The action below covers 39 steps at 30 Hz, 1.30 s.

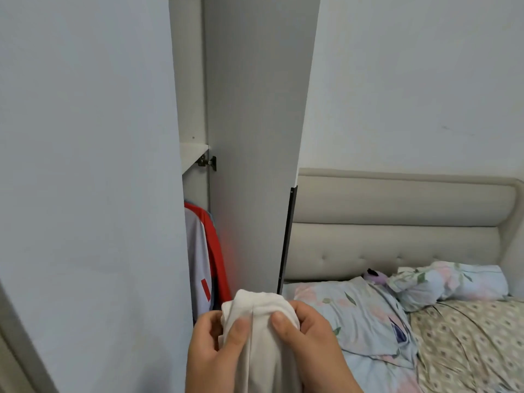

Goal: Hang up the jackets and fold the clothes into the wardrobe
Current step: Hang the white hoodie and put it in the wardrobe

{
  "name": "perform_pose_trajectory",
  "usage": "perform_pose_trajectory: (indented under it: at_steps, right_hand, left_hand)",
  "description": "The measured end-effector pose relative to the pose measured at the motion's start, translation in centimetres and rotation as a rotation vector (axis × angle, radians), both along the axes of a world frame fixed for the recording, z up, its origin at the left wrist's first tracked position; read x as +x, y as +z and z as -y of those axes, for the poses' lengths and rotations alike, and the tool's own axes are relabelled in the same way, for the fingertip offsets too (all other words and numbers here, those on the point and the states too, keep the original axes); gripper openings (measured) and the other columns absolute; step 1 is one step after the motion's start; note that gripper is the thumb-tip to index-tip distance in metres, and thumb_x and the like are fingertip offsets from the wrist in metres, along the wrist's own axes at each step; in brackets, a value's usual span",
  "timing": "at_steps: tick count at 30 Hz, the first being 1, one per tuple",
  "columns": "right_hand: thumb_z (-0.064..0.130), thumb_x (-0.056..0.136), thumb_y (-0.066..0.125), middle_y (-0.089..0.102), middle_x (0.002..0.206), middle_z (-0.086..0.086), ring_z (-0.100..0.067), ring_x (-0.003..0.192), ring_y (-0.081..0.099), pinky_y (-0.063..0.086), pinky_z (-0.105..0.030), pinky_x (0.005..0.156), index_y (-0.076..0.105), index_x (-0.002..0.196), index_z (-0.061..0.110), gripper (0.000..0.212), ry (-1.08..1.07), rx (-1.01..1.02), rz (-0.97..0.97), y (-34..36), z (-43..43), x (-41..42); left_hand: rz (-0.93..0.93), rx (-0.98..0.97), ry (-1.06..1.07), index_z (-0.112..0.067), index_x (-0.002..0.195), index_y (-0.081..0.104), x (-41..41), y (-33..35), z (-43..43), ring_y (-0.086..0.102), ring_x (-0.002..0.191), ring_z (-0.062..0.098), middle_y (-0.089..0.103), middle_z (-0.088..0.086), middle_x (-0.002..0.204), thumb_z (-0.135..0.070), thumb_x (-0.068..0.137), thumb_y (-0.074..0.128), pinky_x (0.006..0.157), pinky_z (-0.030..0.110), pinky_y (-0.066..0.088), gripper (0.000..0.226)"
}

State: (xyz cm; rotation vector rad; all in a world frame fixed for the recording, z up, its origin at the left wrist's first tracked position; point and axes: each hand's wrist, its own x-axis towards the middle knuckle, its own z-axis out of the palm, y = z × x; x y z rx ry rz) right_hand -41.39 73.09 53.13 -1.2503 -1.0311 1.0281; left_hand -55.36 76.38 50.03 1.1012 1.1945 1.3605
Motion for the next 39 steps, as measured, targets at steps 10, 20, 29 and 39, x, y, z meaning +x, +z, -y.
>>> perform_pose_trajectory:
  at_steps: [10,20,29,39]
  right_hand:
    - [0.035,0.066,0.078,0.073,0.097,-0.022,-0.033,0.087,0.068,0.054,-0.051,0.085,0.075,0.089,0.013,0.032,0.075,0.005,-0.195,1.0,-10.7,1.1]
    - [0.021,0.072,0.084,0.074,0.093,-0.024,-0.030,0.081,0.069,0.055,-0.037,0.074,0.072,0.097,0.001,0.035,0.282,-0.102,-0.268,-2.7,-27.1,4.9]
    - [0.008,0.089,0.071,0.070,0.078,-0.011,-0.019,0.072,0.062,0.049,-0.030,0.069,0.067,0.090,0.004,0.006,0.536,-0.200,-0.165,-5.6,-40.7,3.7]
    - [0.018,0.086,0.066,0.067,0.096,0.025,0.010,0.090,0.060,0.043,-0.005,0.075,0.064,0.092,0.036,0.019,0.709,0.019,0.232,-9.5,-50.5,1.0]
  left_hand:
    - [-0.043,0.169,0.116,-0.019,0.083,0.057,1.3,-0.7,-7.6,0.060,0.053,0.011,0.065,0.003,0.061,-0.058,0.057,0.072,0.050,0.014,0.044,0.049]
    - [-0.202,0.086,0.280,-0.029,0.066,0.065,5.2,-1.1,-21.8,0.050,0.040,0.002,0.058,-0.002,0.047,-0.039,0.053,0.070,0.043,0.010,0.035,0.017]
    - [-0.321,-0.057,0.568,-0.009,0.071,0.060,4.4,-4.5,-32.4,0.051,0.044,0.000,0.057,-0.004,0.048,-0.005,0.085,0.069,0.045,0.009,0.036,0.018]
    - [-0.348,-0.129,0.957,-0.022,0.070,0.059,4.3,-9.5,-38.8,0.057,0.063,0.006,0.064,-0.015,0.062,-0.027,0.087,0.071,0.055,0.001,0.037,0.021]
